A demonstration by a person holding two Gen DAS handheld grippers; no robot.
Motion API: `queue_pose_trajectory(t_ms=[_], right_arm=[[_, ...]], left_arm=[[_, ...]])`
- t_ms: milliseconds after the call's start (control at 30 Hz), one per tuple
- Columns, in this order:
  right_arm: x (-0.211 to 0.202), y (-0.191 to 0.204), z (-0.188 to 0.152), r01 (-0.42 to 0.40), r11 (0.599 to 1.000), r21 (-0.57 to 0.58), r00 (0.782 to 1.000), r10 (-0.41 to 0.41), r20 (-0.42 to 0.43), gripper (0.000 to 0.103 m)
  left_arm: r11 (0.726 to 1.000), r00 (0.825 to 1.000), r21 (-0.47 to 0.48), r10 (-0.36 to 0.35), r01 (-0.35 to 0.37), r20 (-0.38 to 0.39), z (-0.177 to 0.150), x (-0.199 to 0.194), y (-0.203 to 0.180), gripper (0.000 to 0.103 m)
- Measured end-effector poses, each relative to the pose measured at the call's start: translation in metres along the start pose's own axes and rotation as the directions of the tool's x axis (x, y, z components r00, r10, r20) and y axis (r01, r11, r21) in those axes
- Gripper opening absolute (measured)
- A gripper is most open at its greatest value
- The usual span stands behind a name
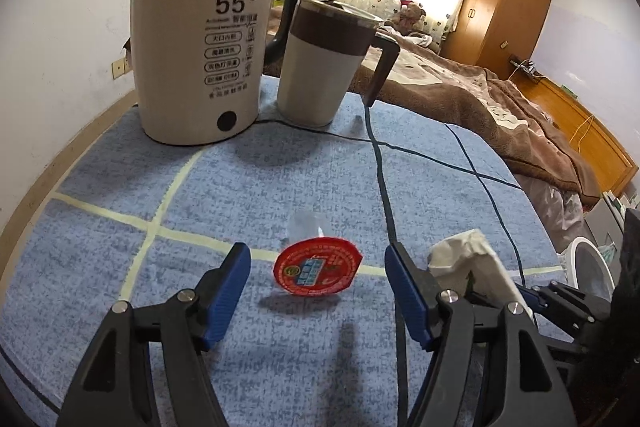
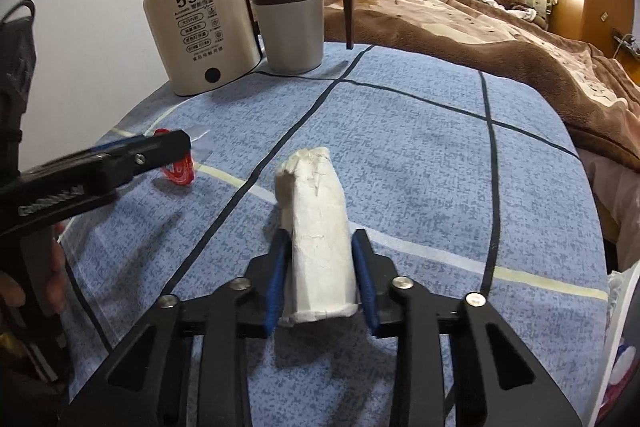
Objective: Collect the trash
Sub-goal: 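Grasp the white paper with the right tool while the left tool grasps the red-lidded jelly cup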
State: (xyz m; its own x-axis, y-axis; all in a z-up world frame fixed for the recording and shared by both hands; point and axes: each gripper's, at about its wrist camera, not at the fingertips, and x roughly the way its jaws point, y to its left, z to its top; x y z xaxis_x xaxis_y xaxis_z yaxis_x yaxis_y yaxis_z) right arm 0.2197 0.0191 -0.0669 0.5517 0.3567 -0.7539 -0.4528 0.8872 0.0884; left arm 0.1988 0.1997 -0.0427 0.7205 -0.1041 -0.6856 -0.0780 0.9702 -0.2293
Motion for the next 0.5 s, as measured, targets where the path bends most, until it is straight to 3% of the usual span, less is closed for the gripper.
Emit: queue_pose_trajectory(t_ms=[433,500], right_arm=[[-0.002,-0.002,-0.001,-0.009,1.000,0.025,1.000,0.009,0.010,0.028],[-0.002,-0.002,-0.001,-0.011,1.000,0.029,1.000,0.011,0.011,0.028]], left_arm=[[1.000,1.000,0.025,0.000,0.000,-0.015,0.000,0.013,-0.004,0.070],[1.000,1.000,0.020,0.005,-0.004,-0.023,0.000,0.016,-0.003,0.063]])
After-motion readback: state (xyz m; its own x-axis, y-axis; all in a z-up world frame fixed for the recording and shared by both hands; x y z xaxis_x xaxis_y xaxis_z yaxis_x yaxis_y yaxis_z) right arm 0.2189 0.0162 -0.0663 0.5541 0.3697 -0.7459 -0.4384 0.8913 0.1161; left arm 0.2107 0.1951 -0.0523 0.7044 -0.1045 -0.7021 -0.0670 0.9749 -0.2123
